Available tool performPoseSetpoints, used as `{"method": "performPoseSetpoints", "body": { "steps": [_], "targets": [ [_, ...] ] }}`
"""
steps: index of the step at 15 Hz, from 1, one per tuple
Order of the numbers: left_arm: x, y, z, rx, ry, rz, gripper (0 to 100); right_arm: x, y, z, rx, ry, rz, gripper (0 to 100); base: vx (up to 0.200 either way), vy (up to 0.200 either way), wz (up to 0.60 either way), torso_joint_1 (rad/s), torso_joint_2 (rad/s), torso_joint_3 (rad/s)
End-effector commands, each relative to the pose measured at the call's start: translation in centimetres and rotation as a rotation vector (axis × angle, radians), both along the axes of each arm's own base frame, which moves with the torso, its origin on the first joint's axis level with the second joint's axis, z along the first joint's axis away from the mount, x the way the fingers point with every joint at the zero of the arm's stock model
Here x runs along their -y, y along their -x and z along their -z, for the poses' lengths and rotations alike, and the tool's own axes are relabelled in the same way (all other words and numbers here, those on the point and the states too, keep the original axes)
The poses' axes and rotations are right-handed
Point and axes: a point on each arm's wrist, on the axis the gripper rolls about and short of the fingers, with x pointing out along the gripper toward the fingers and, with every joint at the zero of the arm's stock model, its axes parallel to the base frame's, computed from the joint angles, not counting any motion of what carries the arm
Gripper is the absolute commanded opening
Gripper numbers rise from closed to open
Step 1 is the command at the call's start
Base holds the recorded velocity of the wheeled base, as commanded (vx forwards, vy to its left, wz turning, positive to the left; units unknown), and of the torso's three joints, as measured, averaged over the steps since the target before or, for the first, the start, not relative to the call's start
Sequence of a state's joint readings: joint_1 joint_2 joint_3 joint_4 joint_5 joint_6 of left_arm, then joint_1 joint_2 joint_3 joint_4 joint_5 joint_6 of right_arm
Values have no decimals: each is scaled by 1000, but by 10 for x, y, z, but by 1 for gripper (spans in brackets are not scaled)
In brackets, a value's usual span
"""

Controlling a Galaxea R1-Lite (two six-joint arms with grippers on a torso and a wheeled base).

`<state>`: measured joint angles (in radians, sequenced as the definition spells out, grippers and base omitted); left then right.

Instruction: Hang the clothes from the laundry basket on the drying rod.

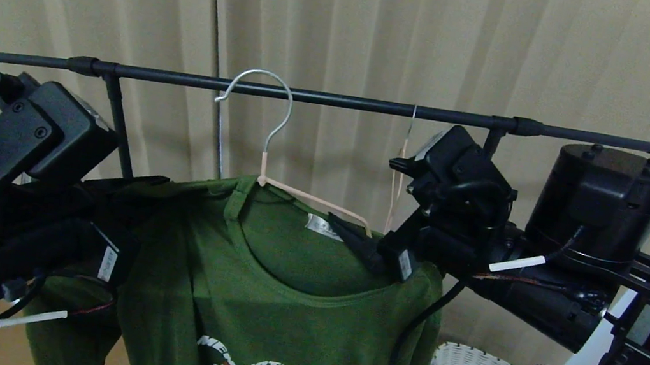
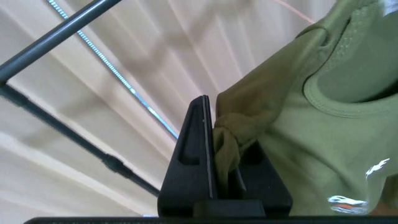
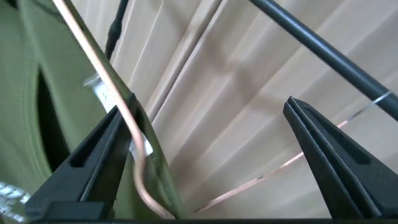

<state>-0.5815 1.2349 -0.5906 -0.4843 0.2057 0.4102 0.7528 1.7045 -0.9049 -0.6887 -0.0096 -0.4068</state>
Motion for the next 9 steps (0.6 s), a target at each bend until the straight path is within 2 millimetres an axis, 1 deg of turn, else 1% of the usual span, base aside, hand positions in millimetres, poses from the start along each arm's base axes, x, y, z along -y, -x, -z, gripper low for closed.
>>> {"method": "performPoseSetpoints", "body": {
  "steps": [1,2,3,5,9],
  "targets": [
    [1,0,-1,2,4,1,0,-5,-1,4,-7,8,-9,100,0,0,0,0,0,0],
    [1,0,-2,5,5,0,0,-7,0,4,-6,8,-13,100,0,0,0,0,0,0],
    [1,0,-1,1,3,0,0,-7,1,4,-6,9,-7,0,0,0,0,0,0,0],
    [1,0,0,-1,0,2,0,-12,5,4,-5,10,-16,0,0,0,0,0,0,0],
    [2,-2,1,-4,-4,2,0,-14,7,3,-1,10,-15,0,0,0,0,0,0,0]
  ]
}}
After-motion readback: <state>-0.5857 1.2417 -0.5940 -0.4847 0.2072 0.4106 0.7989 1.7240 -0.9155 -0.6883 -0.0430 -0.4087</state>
